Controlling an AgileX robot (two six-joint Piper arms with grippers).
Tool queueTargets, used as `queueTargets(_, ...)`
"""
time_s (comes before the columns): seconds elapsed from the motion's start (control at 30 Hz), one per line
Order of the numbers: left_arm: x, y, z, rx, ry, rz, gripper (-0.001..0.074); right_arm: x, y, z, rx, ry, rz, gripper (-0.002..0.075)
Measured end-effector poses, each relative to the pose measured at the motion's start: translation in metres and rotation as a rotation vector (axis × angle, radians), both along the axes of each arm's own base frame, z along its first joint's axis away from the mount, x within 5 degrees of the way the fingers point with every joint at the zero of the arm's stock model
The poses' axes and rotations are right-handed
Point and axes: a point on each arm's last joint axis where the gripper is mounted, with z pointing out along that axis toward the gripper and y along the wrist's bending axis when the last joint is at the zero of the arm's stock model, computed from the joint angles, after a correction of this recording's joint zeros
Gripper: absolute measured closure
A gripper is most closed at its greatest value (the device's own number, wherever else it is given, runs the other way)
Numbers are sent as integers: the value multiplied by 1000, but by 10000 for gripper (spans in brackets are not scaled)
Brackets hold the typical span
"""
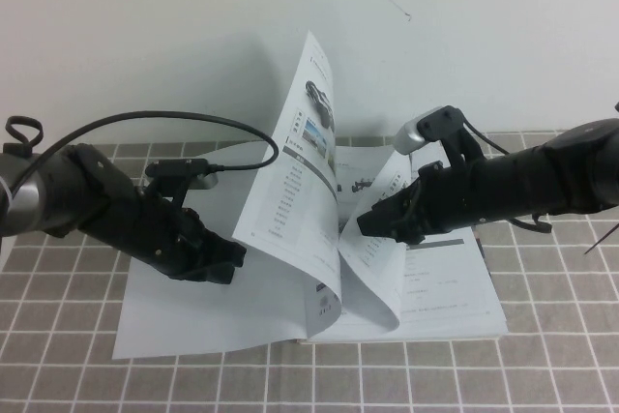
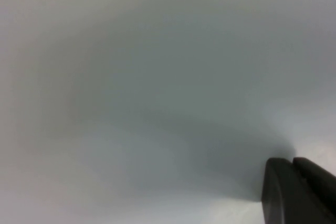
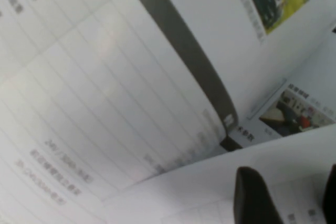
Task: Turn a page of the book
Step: Open the closed book
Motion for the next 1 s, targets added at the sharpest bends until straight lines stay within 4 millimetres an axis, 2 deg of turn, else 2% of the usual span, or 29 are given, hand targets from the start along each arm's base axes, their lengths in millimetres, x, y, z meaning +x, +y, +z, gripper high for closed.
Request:
queueTargets(0.2,3,-3,8,-18,3,-35,738,4,-1,3,-34,-14,-2,429)
queueTargets(0.27,6,-4,16,-21,-23,-52,738,5,-1,3,-43,-18,3,429)
queueTargets(0.37,12,-6,40,-29,-95,-81,738,4,-2,3,-55,-18,8,429)
queueTargets(0.63,25,-3,152,-98,-361,-96,738,2,-4,-1,-96,17,6,429)
queueTargets(0.73,22,-7,184,-119,-424,-128,738,3,-4,1,-92,22,3,429)
queueTargets(0.8,19,-13,197,-132,-434,-168,738,5,-3,4,-83,21,6,429)
queueTargets(1.0,12,-28,207,-231,-418,-214,738,7,6,14,-61,2,35,429)
